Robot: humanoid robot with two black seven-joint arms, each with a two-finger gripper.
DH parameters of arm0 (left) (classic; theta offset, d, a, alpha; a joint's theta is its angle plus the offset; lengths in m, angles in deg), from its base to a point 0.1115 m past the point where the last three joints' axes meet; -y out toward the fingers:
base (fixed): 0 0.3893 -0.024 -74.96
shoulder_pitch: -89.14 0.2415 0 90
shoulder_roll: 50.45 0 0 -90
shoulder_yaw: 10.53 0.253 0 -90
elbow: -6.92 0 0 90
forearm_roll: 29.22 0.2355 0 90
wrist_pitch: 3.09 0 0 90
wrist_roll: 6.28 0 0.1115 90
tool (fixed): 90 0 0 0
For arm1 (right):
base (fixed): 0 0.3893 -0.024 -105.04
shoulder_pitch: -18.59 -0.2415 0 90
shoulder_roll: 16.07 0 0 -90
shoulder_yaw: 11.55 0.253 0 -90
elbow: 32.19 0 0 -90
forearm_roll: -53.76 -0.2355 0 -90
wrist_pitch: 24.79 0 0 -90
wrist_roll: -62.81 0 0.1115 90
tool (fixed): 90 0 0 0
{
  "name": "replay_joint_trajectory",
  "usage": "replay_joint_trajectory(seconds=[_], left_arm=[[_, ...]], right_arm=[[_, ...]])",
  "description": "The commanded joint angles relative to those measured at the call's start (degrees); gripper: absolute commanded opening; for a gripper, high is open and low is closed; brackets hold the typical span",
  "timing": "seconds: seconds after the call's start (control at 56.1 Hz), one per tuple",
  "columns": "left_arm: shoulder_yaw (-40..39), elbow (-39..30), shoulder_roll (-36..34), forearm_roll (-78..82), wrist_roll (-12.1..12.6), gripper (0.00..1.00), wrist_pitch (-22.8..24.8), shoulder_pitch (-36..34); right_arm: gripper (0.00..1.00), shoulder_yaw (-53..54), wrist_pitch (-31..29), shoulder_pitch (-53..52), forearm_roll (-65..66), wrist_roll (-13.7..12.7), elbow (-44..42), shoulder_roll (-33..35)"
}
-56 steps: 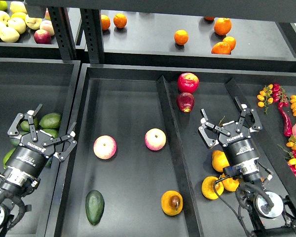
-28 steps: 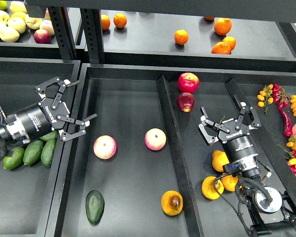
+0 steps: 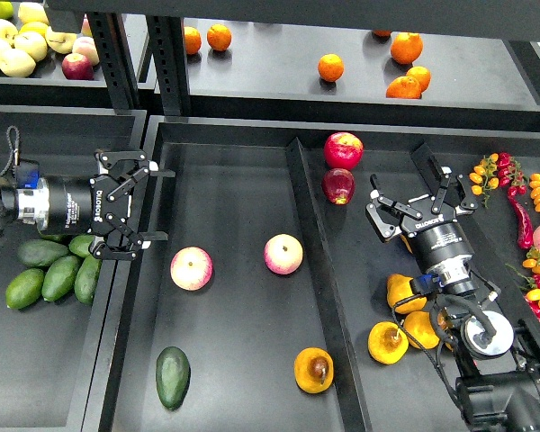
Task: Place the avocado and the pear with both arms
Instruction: 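Lower the left gripper over the avocado and close on it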
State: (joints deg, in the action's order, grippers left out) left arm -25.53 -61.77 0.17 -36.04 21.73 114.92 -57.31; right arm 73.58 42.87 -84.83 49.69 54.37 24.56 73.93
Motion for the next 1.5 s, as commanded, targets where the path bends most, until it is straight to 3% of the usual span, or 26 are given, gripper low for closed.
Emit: replay_joint_trajectory(seconds=[0.0, 0.053, 0.321, 0.535, 1.016, 1.48], left_arm=[[9.5, -0.7, 2.5, 3.0, 0.0, 1.00, 0.0, -4.9], [13.6, -1.3, 4.1, 8.0, 0.0, 1.00, 0.0, -5.2], [16.0, 0.0, 11.3, 17.1, 0.0, 1.00, 0.0, -6.2], [22.5, 1.8, 12.6, 19.6, 0.0, 1.00, 0.0, -7.4], [25.1, 12.0, 21.3, 26.6, 0.0, 1.00, 0.0, -2.2], [25.9, 16.1, 22.3, 28.8, 0.0, 1.00, 0.0, -1.6]], right_arm=[[1.00, 0.1, 0.0, -0.5, -0.2, 0.0, -1.0, 0.0], [1.00, 0.6, 0.0, -0.7, -0.2, 0.0, -1.0, 0.0], [1.00, 0.9, 0.0, -1.3, -0.3, 0.0, -1.8, 0.0], [1.00, 0.9, 0.0, -1.4, -0.3, 0.0, -2.3, 0.0], [1.00, 0.9, -0.7, -2.3, -2.3, 0.0, -5.3, 0.0], [1.00, 0.9, -0.9, -2.3, -3.1, 0.0, -5.6, 0.0]])
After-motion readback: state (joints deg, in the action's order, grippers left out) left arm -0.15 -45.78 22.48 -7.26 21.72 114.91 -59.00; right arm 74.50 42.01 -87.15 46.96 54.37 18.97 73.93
